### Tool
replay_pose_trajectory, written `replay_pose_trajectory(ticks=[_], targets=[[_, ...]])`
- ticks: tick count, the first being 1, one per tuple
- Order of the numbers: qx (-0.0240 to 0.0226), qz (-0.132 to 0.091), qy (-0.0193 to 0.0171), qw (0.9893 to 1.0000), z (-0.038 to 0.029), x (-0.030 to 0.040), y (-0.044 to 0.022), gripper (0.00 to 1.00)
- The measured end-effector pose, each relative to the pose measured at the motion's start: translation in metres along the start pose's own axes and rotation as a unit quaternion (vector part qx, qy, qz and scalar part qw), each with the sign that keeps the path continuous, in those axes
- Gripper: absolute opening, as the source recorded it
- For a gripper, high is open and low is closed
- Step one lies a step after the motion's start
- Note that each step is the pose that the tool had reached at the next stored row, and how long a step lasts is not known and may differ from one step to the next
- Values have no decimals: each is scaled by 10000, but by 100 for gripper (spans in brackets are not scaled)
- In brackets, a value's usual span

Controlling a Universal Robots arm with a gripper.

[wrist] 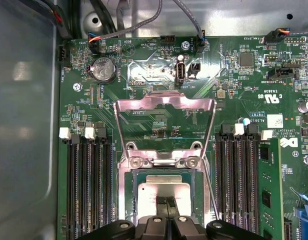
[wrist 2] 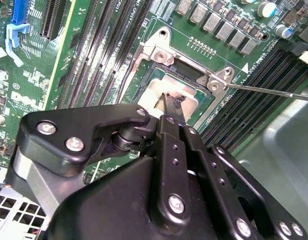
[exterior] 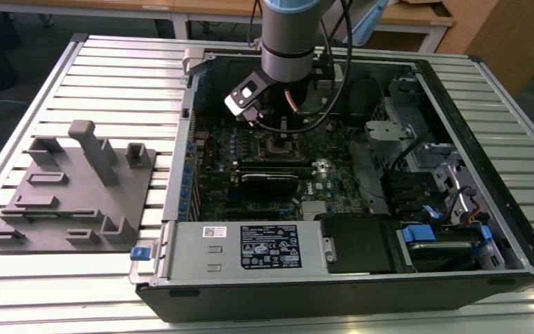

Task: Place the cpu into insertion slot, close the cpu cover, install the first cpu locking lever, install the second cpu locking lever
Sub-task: 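Place the cpu into insertion slot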

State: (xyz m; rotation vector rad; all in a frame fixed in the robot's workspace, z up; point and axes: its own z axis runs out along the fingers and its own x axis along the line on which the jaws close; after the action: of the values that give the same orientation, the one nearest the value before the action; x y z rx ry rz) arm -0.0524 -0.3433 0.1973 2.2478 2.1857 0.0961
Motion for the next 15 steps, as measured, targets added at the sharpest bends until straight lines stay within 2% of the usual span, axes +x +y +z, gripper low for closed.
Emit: replay_pose_trajectory(ticks=[2,8,15], targets=[[-7,0,12,10000,-16,5,3,10],[-1,0,1,10000,-126,7,7,10],[0,0,1,10000,-207,10,10,10]])
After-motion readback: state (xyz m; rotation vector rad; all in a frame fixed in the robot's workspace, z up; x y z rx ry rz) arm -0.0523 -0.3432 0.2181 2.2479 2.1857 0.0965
